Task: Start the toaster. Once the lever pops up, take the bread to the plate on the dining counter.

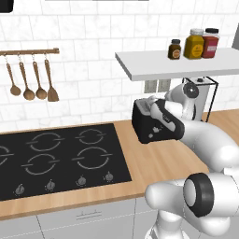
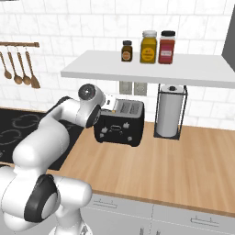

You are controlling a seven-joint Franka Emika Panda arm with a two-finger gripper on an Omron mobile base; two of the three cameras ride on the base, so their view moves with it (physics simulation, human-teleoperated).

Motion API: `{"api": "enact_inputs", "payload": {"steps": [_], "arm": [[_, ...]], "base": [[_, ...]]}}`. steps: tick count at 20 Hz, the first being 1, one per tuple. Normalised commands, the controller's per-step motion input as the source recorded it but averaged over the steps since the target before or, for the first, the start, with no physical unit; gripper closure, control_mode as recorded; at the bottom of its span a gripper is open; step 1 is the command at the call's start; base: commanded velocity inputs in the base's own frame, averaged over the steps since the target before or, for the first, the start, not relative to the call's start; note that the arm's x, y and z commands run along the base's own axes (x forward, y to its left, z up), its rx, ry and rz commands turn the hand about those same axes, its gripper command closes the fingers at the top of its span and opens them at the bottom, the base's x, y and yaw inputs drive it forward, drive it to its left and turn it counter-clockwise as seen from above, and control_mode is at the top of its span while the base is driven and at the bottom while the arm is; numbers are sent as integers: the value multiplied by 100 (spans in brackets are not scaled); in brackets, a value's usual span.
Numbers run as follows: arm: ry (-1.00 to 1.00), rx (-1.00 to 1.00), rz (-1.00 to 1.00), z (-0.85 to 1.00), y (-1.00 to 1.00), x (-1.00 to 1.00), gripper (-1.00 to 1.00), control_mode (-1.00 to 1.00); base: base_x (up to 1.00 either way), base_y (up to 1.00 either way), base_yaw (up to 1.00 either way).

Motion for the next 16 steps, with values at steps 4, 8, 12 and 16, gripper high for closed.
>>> {"api": "enact_inputs", "payload": {"steps": [4, 8, 12, 16], "arm": [[0, 0, 0, 0, 0, 0, -100, -100], [0, 0, 0, 0, 0, 0, -100, -100], [0, 0, 0, 0, 0, 0, -100, -100], [0, 0, 0, 0, 0, 0, -100, -100]], "base": [[0, 0, 0], [0, 0, 0], [0, 0, 0], [0, 0, 0]]}}
